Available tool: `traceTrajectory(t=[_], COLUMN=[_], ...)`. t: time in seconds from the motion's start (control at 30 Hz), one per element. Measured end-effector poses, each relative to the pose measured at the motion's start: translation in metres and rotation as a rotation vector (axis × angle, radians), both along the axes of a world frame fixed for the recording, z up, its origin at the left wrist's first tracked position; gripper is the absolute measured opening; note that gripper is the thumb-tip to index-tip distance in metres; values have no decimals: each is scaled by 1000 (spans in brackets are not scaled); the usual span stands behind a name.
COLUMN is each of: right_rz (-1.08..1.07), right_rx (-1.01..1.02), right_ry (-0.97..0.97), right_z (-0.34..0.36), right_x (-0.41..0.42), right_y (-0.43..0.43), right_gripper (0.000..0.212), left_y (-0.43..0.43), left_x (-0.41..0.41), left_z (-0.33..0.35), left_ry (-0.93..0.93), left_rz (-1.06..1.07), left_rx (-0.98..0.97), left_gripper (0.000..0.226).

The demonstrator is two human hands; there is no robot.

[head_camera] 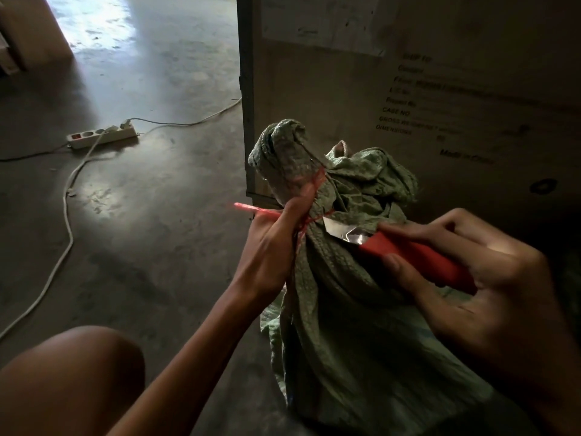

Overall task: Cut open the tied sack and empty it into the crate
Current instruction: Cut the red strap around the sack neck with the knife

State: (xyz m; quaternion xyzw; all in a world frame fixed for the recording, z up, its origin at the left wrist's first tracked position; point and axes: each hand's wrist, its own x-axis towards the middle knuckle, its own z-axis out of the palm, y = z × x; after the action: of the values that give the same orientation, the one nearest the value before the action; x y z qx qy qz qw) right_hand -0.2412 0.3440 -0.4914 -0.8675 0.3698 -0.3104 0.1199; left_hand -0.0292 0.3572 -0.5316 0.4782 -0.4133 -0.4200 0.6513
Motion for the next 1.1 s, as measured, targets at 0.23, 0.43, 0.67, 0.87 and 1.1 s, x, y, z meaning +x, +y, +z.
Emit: traceTrajectory(t=[0.23, 0.43, 0.67, 0.87, 1.1], right_rz=[-21, -38, -64, -25, -49], right_rx=[-18, -10, -57, 0, -3], right_ry=[7, 3, -16, -75, -90], right_z=[3, 5, -2, -3, -7], right_x=[-1, -3, -1, -2, 0], right_y=[2, 2, 4, 4, 4], right_gripper=[38, 36, 38, 37, 35], left_y=[0, 1, 4, 6, 4], left_x=[-1, -2, -3, -7, -6], left_z=[-1, -1, 5, 5, 3], left_ry=[-45, -100, -75, -90, -85], left_rz=[24, 40, 49, 45, 63], left_rx=[16, 40, 14, -4, 0], left_gripper=[60, 41, 39, 40, 40])
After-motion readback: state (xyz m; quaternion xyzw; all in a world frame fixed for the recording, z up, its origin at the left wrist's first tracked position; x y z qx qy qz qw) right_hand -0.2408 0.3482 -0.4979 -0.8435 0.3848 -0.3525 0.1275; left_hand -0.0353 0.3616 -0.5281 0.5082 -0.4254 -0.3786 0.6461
